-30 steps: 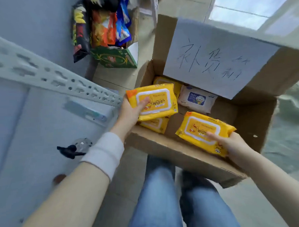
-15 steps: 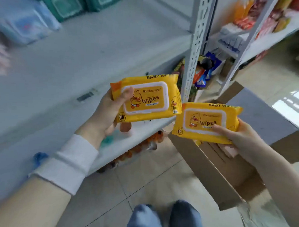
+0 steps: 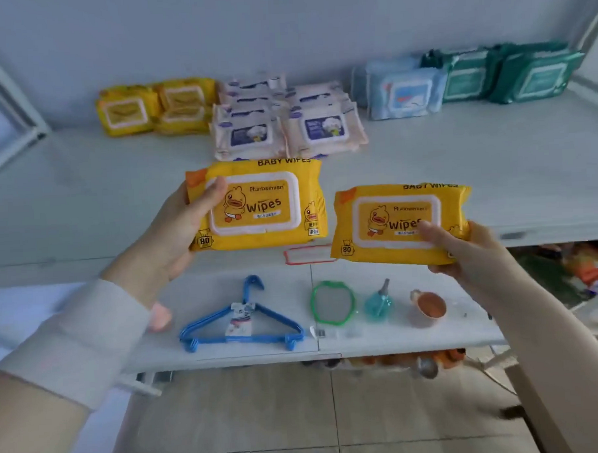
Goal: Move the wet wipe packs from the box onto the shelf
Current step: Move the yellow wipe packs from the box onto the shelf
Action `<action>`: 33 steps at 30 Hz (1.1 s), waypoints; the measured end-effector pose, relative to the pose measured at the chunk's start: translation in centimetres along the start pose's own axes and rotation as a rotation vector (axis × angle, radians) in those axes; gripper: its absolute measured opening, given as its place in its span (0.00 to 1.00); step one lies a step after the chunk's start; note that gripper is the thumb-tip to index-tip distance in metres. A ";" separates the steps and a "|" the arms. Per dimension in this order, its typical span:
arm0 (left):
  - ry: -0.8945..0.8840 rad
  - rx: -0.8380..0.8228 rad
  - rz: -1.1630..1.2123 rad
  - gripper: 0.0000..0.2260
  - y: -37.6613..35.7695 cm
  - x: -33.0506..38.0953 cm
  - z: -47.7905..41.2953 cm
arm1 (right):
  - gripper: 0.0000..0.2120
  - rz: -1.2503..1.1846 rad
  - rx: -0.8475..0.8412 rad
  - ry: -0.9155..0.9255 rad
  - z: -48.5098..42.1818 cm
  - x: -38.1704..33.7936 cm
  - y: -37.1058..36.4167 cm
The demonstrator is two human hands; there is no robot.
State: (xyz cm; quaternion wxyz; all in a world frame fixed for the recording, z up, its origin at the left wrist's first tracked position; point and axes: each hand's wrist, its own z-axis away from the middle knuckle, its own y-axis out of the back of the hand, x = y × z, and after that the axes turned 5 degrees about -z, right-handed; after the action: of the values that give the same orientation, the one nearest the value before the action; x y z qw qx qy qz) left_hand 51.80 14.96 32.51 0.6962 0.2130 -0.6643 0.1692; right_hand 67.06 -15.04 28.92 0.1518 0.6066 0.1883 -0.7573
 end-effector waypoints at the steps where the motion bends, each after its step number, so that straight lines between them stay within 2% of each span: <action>1: 0.004 0.034 0.004 0.18 2.7 -0.3 -0.7 | 0.15 -0.004 -0.011 0.004 -1.1 -0.1 -2.6; 6: 0.046 0.150 -0.023 0.17 13.7 -1.9 -5.7 | 0.06 0.022 -0.075 0.025 -7.7 -0.9 -13.7; 9: 0.074 0.230 -0.064 0.10 18.8 -2.5 -9.7 | 0.04 0.069 -0.108 0.084 -12.6 -1.5 -19.7; 11: 0.084 0.294 -0.080 0.06 21.8 -2.8 -12.3 | 0.07 0.131 -0.122 0.146 -15.9 -1.7 -24.0; 13: 0.087 0.329 -0.107 0.06 24.6 -2.9 -14.9 | 0.09 0.168 -0.118 0.169 -19.1 -1.7 -28.4; 18: 0.080 0.353 -0.183 0.05 31.2 -3.4 -21.5 | 0.20 0.231 -0.122 0.181 -26.3 -1.9 -38.3; 21: 0.085 0.301 -0.201 0.05 33.9 -4.0 -26.2 | 0.23 0.268 -0.054 0.144 -29.5 -1.8 -41.9; 24: 0.099 0.237 -0.246 0.10 35.7 -4.8 -31.0 | 0.24 0.351 0.029 0.147 -31.8 -1.7 -44.1; 28: 0.073 0.261 -0.315 0.02 36.8 -5.9 -35.3 | 0.28 0.629 0.200 0.187 -33.1 -1.2 -45.8; 30: 0.055 0.275 -0.389 0.06 37.3 -6.6 -36.4 | 0.32 0.720 0.244 0.188 -33.3 -0.9 -46.5; 33: 0.082 0.303 -0.522 0.19 37.5 -7.1 -37.0 | 0.35 0.948 0.268 0.165 -33.0 -0.8 -47.4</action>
State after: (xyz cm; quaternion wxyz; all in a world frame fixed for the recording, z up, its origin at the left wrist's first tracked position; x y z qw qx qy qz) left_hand 63.47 66.57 27.10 0.7028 0.4708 -0.5256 0.0901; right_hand 73.96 42.27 28.09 0.3846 0.6974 -0.1960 -0.5721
